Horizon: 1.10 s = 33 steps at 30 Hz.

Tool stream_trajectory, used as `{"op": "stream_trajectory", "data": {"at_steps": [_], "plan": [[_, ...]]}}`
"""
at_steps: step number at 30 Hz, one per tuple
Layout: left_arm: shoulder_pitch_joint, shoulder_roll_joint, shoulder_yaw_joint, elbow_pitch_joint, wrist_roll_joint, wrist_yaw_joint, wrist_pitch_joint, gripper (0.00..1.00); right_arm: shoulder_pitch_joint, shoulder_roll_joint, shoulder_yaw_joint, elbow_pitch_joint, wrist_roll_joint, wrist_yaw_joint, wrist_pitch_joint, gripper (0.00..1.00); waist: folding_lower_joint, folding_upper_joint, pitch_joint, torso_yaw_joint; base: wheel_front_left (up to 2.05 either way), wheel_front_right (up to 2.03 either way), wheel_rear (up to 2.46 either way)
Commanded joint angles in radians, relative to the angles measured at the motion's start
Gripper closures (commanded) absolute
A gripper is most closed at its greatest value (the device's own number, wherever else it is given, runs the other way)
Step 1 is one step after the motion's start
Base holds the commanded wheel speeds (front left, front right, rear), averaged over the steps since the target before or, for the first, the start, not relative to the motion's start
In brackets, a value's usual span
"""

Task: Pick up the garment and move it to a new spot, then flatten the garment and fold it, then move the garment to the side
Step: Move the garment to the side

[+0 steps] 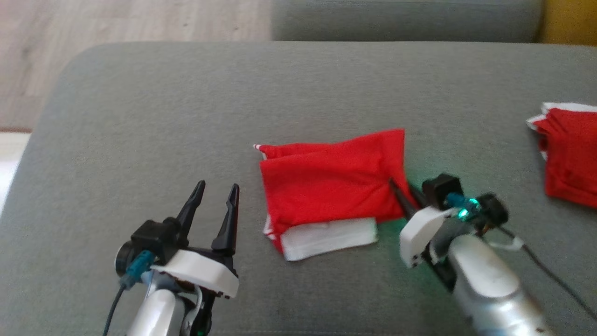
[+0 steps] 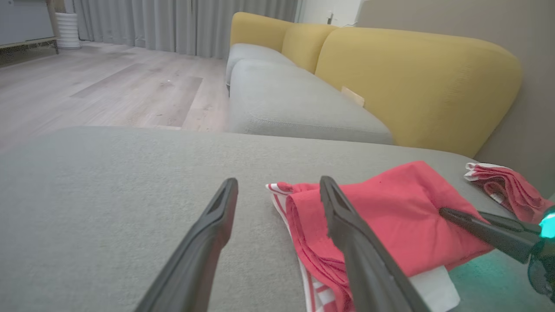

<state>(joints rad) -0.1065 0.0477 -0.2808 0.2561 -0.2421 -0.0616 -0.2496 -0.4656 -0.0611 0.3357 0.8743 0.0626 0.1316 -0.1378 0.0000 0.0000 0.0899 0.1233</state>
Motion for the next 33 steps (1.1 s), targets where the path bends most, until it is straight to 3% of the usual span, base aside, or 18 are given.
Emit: {"op": "stream_trajectory", "data": {"at_steps": [1,7,14,19,25,33], "plan": [[-0.035,0.003,0.023,-0.043,-0.004,-0.001,-0.012,0.00,-0.047,-0.022,0.001,-0.043,-0.026,-0.001,-0.009,1.00,0.0000,0.0000,-0.003,-0.044,0.00,0.00,0.00],[-0.051,0.003,-0.015,-0.059,-0.006,0.003,-0.012,0.00,-0.088,-0.206,0.003,-0.175,-0.071,-0.001,0.039,1.00,0.0000,0.0000,0.022,-0.135,0.00,0.00,0.00],[-0.108,0.003,-0.048,-0.065,0.003,-0.008,-0.012,0.00,-0.135,-0.492,0.082,-0.333,-0.011,-0.001,0.141,1.00,0.0000,0.0000,0.092,-0.237,0.00,0.00,0.00],[-0.143,0.003,-0.058,-0.065,0.010,-0.017,-0.012,0.00,-0.174,-0.636,0.033,-0.370,0.032,-0.001,0.183,1.00,0.0000,0.0000,0.145,-0.274,0.00,0.00,0.00],[-0.163,0.003,-0.053,-0.063,0.022,-0.033,-0.012,0.00,-0.189,-0.678,-0.036,-0.356,0.038,-0.001,0.214,1.00,0.0000,0.0000,0.192,-0.275,0.00,0.00,0.00],[-0.165,0.003,-0.031,-0.057,0.027,-0.047,-0.012,0.00,-0.159,-0.629,-0.128,-0.330,0.017,-0.001,0.302,1.00,0.0000,0.0000,0.220,-0.249,0.00,0.00,0.00]]}}
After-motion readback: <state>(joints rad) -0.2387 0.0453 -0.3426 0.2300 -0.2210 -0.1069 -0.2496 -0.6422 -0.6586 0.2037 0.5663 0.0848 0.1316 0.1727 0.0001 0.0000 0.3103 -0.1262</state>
